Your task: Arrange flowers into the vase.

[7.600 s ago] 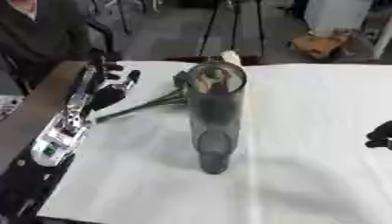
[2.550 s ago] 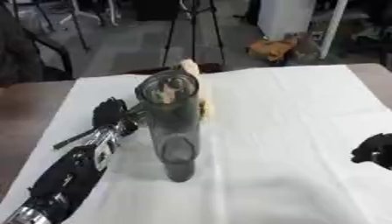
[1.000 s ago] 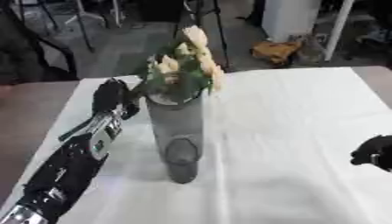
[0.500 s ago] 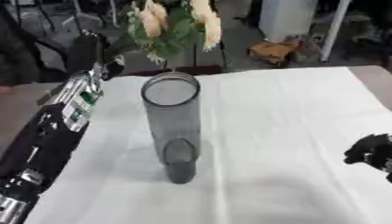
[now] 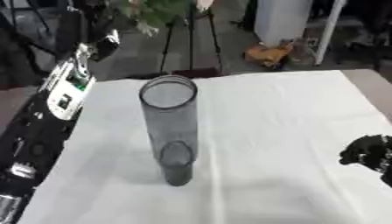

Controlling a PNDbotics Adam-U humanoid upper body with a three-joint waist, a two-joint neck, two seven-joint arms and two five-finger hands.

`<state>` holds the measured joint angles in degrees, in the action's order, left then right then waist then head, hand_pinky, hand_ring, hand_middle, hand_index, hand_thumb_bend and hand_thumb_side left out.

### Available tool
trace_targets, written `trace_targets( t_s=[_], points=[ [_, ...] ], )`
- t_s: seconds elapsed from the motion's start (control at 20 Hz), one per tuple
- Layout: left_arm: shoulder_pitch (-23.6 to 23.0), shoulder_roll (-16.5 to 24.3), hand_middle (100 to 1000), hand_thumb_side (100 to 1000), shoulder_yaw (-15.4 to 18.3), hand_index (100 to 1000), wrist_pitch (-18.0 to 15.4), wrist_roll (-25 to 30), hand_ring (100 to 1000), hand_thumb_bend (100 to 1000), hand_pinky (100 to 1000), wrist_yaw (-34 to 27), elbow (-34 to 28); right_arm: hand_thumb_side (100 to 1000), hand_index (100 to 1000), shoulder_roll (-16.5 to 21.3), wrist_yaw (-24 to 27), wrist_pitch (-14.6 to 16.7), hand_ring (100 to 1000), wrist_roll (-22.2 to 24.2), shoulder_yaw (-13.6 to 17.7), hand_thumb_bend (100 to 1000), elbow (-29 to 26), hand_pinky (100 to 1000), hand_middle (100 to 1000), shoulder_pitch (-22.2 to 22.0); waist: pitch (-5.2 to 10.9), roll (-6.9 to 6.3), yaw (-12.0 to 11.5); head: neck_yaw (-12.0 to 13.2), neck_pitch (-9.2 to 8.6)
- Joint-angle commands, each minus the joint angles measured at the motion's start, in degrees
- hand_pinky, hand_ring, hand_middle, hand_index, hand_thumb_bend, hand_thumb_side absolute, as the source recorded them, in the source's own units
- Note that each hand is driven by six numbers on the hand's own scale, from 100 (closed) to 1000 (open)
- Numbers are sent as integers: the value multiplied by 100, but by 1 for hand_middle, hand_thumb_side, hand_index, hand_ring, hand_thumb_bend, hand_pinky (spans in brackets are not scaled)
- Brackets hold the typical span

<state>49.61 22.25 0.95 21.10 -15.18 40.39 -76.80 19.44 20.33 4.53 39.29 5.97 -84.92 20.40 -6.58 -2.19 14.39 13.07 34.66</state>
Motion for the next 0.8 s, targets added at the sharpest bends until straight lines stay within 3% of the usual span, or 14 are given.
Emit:
trace_targets(
  t_s=[0.05,0.4,0.65,0.8],
  points=[
    [175,83,100,143,2,100,-152,138,100,100,100,-321,-583,731,662,86,26,5,676,-10,42,740,-42,674,604,44,189,91,-15,-21,-79],
    [147,145,100,159,-120,100,-127,224,100,100,100,-1043,-1349,734,663,85,12,-4,676,-4,41,740,-37,674,605,32,206,74,-18,-32,-84],
    [245,-207,100,160,-355,100,-478,80,100,100,100,-1563,-2060,735,663,75,-8,-33,676,10,36,738,-39,674,605,18,229,36,2,-48,-98],
    [154,-265,100,159,-421,100,-401,68,100,100,100,-1859,-2536,735,663,74,-13,-42,676,10,37,738,-42,674,605,20,229,27,8,-54,-105]
  ],
)
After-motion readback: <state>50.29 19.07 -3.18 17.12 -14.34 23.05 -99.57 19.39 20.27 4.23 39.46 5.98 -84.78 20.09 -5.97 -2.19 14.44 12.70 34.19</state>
